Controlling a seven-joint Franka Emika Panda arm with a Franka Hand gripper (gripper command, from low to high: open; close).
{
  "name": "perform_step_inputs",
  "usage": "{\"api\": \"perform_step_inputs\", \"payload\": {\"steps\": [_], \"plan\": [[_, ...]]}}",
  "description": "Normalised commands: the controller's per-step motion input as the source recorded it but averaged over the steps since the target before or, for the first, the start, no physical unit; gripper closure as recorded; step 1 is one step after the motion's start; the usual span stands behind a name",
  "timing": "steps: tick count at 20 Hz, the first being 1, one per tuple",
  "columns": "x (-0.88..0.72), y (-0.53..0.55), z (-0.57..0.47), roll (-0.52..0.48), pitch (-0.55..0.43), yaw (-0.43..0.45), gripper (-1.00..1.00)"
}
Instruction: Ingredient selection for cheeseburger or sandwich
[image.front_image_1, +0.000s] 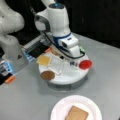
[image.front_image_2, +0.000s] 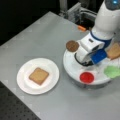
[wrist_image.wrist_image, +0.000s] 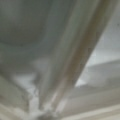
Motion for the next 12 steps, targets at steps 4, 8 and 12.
{"api": "perform_step_inputs", "payload": {"steps": [4,8,12], "plan": [[0.20,-0.01,0.04,0.081,0.285,-0.045,-1.00],[0.21,0.01,0.09,0.079,0.292,-0.049,-1.00],[0.20,0.01,0.07,0.087,0.293,-0.071,-1.00]]}}
